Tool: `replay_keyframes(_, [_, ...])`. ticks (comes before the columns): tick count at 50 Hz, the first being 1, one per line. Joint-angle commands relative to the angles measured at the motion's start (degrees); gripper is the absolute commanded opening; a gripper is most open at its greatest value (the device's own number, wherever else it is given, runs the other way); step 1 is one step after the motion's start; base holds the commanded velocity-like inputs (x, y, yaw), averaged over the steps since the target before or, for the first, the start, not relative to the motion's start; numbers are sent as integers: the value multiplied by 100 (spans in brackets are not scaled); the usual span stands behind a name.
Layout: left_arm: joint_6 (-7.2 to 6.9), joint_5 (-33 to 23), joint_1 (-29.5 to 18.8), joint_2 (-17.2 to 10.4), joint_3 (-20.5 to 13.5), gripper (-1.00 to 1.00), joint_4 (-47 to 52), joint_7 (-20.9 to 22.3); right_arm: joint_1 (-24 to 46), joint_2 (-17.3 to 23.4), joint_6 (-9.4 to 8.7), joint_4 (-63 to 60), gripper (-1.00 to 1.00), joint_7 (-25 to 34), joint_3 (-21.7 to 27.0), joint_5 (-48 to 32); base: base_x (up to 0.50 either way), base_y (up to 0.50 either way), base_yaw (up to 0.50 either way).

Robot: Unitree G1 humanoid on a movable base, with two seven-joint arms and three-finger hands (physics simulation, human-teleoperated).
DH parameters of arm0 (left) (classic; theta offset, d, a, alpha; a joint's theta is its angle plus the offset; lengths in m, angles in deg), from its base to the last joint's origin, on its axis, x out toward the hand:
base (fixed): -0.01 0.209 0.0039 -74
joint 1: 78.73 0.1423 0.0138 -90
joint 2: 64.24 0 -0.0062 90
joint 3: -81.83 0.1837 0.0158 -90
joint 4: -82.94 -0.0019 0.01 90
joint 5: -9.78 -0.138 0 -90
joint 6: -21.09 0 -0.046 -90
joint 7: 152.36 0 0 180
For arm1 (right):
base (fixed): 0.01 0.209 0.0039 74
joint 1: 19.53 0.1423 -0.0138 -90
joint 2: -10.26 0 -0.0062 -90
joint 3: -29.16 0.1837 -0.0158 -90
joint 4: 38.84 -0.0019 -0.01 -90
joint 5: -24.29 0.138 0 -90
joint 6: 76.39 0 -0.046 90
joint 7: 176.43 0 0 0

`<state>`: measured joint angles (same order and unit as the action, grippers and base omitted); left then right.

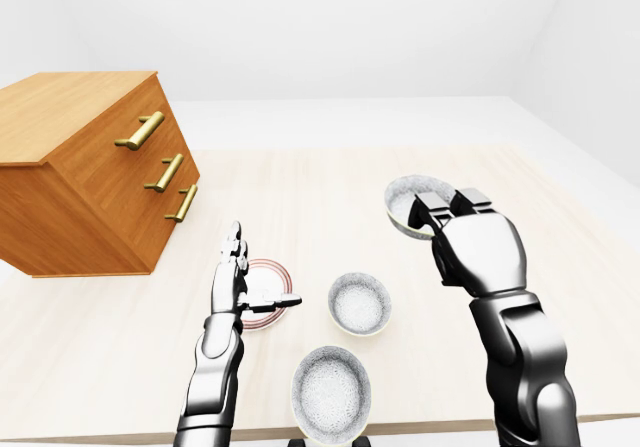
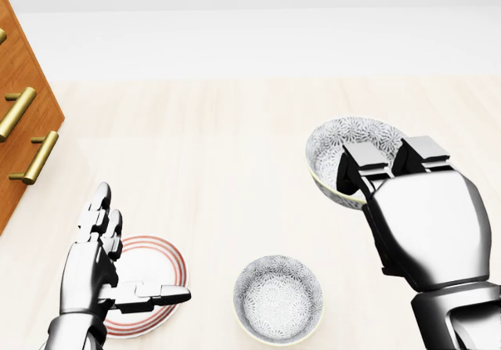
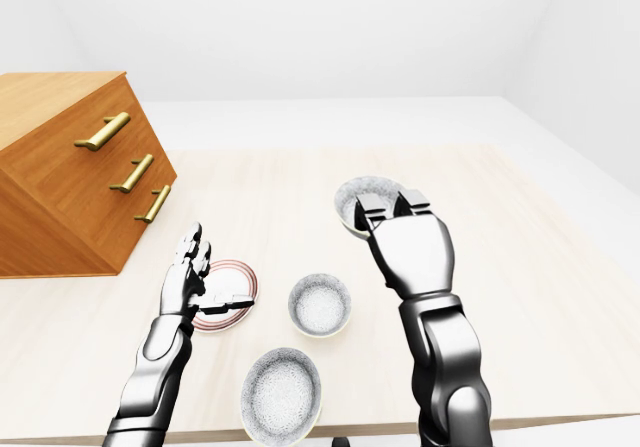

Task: Stack the bowl at the front on the bowl in the middle.

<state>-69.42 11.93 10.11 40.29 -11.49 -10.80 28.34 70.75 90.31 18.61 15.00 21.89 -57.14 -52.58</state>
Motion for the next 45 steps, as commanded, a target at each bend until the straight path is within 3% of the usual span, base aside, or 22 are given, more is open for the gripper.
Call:
replay_keyframes(1, [-21, 10, -16, 0, -2, 100, 5, -2, -250, -262, 0, -374, -100, -10, -391, -149, 0, 0, 0])
replay_keyframes(7, [-15, 19, -5, 0, -4, 100, 7, 7, -635, -430, 0, -466, -100, -146, -871, -299, 0, 0, 0])
replay_keyframes(20, [-32, 13, 11, 1, 0, 100, 44, 9, -1307, -404, 0, -417, -100, -670, -1644, -497, 0, 0, 0])
replay_keyframes(33, [-93, 10, 33, 7, 8, 100, 128, 5, -1579, -227, 0, -220, -100, -998, -2029, -537, 0, 0, 0])
replay_keyframes(40, [-18, 10, 12, 4, 0, 100, 32, 10, -1758, -115, 0, -78, -100, -1234, -2285, -541, 0, 0, 0])
replay_keyframes(45, [-88, 2, 46, 13, 17, 100, 137, 0, -1834, -45, 0, -28, -100, -1339, -2335, -495, 0, 0, 0])
